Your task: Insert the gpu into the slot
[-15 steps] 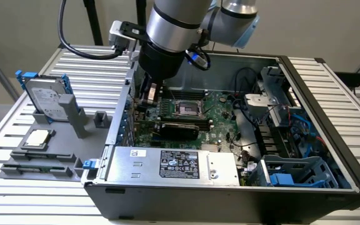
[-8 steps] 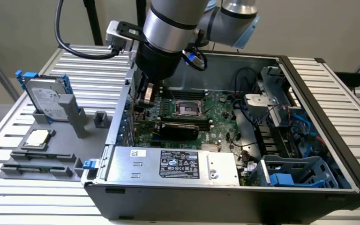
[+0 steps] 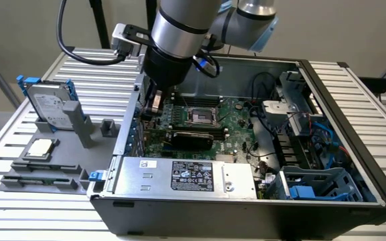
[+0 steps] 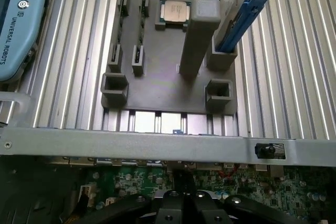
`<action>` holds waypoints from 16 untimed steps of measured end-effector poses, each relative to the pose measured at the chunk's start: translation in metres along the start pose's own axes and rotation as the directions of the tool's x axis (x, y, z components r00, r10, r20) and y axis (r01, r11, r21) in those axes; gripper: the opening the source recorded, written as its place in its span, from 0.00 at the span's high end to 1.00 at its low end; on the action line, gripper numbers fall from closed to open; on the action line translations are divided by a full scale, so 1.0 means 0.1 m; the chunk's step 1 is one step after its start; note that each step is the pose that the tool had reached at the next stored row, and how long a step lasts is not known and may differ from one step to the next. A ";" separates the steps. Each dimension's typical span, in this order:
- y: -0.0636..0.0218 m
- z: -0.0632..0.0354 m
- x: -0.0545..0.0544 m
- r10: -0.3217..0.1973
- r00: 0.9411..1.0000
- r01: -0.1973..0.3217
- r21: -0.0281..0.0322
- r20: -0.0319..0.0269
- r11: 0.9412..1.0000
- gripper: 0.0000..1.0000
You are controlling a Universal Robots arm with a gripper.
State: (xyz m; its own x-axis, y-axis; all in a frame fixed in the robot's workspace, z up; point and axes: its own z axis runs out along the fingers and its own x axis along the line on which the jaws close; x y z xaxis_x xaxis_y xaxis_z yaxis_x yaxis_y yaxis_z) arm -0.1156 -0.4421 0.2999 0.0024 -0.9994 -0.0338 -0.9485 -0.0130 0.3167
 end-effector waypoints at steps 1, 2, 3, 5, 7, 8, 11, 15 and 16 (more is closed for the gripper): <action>0.001 0.006 0.00 0.000 1.000 0.000 -0.002 0.000 1.000 0.89; 0.002 0.011 0.00 0.000 1.000 0.000 -0.004 0.000 1.000 0.89; 0.003 0.016 0.00 0.000 1.000 0.000 -0.006 0.000 1.000 0.89; 0.004 0.025 0.00 0.001 1.000 -0.001 -0.011 0.000 1.000 0.89; 0.003 0.035 0.00 0.001 1.000 -0.001 -0.015 0.000 1.000 0.89; 0.003 0.039 0.00 0.001 1.000 -0.001 -0.018 0.000 1.000 0.89; 0.002 0.051 0.00 0.001 1.000 -0.001 -0.025 0.000 1.000 0.89; -0.002 0.068 0.00 0.001 1.000 -0.001 -0.030 0.000 1.000 0.89; -0.003 0.073 0.00 0.001 1.000 -0.001 -0.031 0.000 1.000 0.89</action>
State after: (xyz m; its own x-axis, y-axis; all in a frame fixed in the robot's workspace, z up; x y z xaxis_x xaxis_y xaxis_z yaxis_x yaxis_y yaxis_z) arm -0.1175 -0.4421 0.2929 0.0013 -0.9995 -0.0331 -0.9382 -0.0127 0.3457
